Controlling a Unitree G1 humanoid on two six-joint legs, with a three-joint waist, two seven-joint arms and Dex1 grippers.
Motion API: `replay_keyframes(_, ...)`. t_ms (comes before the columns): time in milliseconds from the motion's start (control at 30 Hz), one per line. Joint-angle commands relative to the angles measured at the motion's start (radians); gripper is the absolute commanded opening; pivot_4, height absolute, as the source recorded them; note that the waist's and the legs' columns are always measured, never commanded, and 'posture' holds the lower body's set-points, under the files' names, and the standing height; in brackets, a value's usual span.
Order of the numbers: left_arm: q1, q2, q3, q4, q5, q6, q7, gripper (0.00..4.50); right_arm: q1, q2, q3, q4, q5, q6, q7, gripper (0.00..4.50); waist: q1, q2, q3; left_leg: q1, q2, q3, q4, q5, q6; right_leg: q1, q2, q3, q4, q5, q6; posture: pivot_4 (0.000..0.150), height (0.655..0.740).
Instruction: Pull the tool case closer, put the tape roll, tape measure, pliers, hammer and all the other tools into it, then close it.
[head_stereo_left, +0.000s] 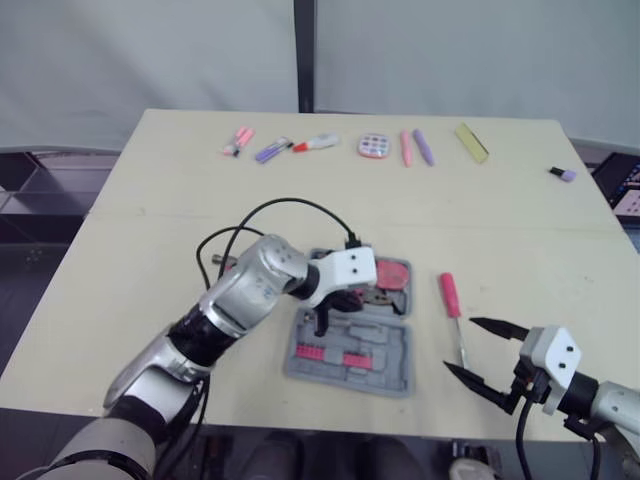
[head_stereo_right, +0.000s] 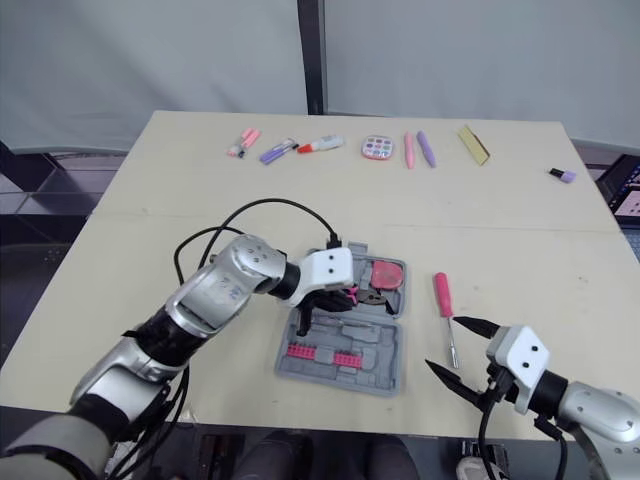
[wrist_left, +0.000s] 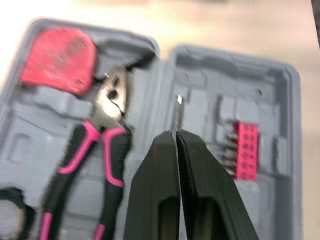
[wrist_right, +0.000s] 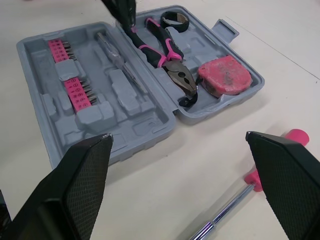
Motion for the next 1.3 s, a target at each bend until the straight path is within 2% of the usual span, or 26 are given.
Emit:
replay_keyframes(33, 0.070, -0.031, 0.123, 0.030, -0.077, -0.213, 0.029, 0.02, 0.011, 0.006, -0.017, -0.021, 0.011, -0.014, -0.006, 4.50, 0.000, 0.000, 0.000, 0.000, 0.000, 0.000, 0.000, 0.000, 0.000, 0.000, 0.000, 0.000, 0.000, 0.000, 0.000, 0.150, 0.7134)
replay_keyframes(167, 0.166, -0.030, 0.203, 0.099, -0.168, -0.390, -0.046, 0.02, 0.017, 0.010, -0.021, -0.027, 0.021, -0.014, -0.006, 4.50, -0.001, 0.000, 0.000, 0.000, 0.000, 0.000, 0.000, 0.000, 0.000, 0.000, 0.000, -0.002, 0.000, 0.000, 0.000, 0.150, 0.7134)
replay_keyframes(267, 0.206, -0.010, 0.197, 0.156, -0.160, -0.497, -0.081, 0.02, 0.021, 0.009, -0.024, -0.031, 0.024, -0.012, -0.006, 4.50, -0.002, 0.000, 0.000, 0.001, 0.000, 0.000, 0.000, 0.000, 0.000, 0.000, 0.000, -0.002, 0.001, 0.000, 0.000, 0.150, 0.7134)
replay_keyframes(467, 0.242, -0.018, 0.171, 0.267, -0.095, -0.672, -0.051, 0.02, 0.030, 0.008, -0.034, -0.040, 0.027, -0.008, -0.010, 4.50, 0.000, 0.000, 0.000, 0.000, -0.001, 0.000, 0.000, 0.000, 0.000, 0.000, 0.000, -0.003, 0.002, 0.000, 0.000, 0.150, 0.7134)
replay_keyframes(800, 0.270, -0.036, 0.126, 0.378, -0.008, -0.766, 0.001, 0.02, 0.059, 0.009, -0.059, -0.068, 0.041, 0.005, -0.012, 4.50, -0.002, 0.000, 0.000, 0.001, -0.001, 0.000, 0.000, 0.000, 0.000, 0.000, 0.000, -0.004, 0.002, 0.000, 0.000, 0.150, 0.7134)
replay_keyframes(1300, 0.271, -0.022, 0.132, 0.408, 0.014, -0.769, 0.020, 0.02, 0.065, 0.003, -0.069, -0.066, 0.046, 0.007, -0.012, 4.50, -0.002, 0.000, 0.000, 0.001, -0.001, 0.000, 0.000, 0.000, 0.000, 0.000, 0.000, -0.004, 0.002, 0.000, 0.000, 0.150, 0.7134)
